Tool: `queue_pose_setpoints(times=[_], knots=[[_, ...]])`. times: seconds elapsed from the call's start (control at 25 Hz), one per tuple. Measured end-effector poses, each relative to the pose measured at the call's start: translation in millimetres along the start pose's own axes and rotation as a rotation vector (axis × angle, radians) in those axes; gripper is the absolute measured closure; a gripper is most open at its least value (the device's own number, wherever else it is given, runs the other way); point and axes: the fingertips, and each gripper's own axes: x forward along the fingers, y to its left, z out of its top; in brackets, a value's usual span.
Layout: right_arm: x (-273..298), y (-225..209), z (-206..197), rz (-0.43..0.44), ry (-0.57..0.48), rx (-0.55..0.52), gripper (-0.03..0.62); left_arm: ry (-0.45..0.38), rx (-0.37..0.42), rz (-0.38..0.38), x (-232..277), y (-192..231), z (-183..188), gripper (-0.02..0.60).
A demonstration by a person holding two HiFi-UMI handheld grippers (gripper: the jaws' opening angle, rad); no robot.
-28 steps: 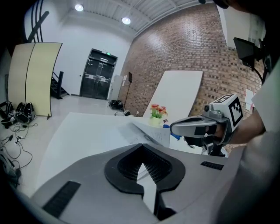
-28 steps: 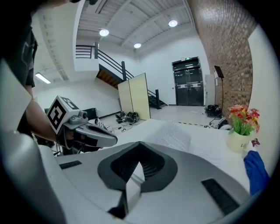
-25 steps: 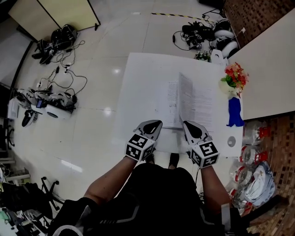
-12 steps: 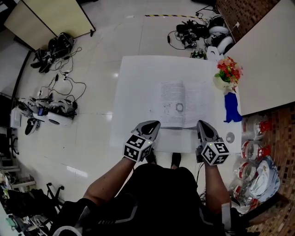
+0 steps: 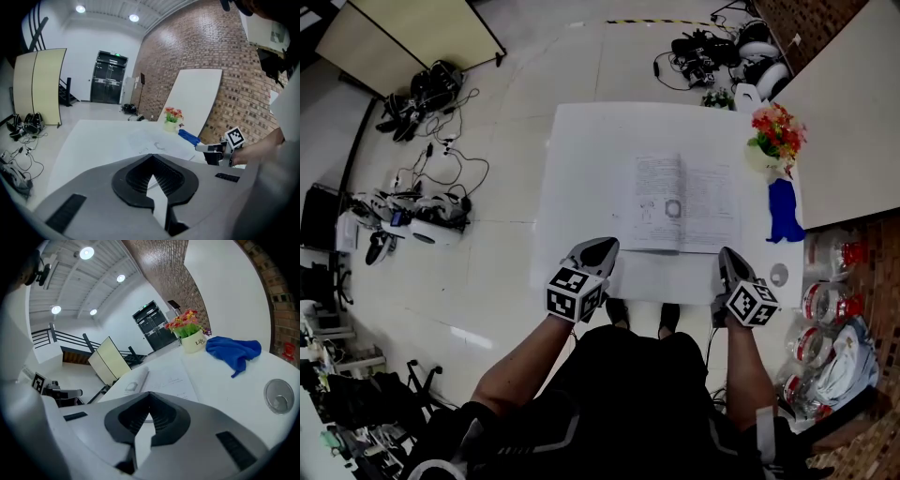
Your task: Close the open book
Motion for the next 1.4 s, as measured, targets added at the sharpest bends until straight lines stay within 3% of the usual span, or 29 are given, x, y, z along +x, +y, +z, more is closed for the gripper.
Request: queue_pose_setpoints(times=[0.24, 0.44, 0.52, 0.68, 0.84, 0.96, 1.2, 1.4], knots=[[2.8, 4.2, -0.2, 0.006, 0.026, -0.043, 0.595, -0.016, -0.035, 0.026, -7.4, 6.8, -4.7, 0.586], [13.6, 39.0, 6.4, 0.044, 0.067, -0.177, 0.595, -0.047, -0.063, 0.047, -15.5, 15.5, -5.2, 0.586], [24.7, 65.5, 4.6, 0.072, 0.115, -0.331, 0.595, -0.057, -0.080, 0.060, -20.4, 21.2, -6.7, 0.586], [51.1, 130.0, -13.1, 0.156, 0.238, -0.768, 0.577, -0.072, -0.107, 0.084, -31.2, 32.8, -11.5, 0.586], [77.8, 173.1, -58.6, 0.239, 0.422, -1.245, 0.504, -0.084, -0.127, 0.095, -41.6, 41.1, -19.9, 0.586], [92.4, 184.3, -94.0, 0.281, 0.534, -1.513, 0.485, -0.089, -0.140, 0.103, -50.0, 45.9, -27.7, 0.586], [115.7, 180.4, -131.0, 0.290, 0.633, -1.791, 0.484, -0.092, -0.169, 0.099, -58.5, 52.3, -40.1, 0.586], [126.5, 179.1, -137.9, 0.272, 0.623, -1.883, 0.485, -0.099, -0.171, 0.090, -60.2, 55.8, -43.3, 0.586]])
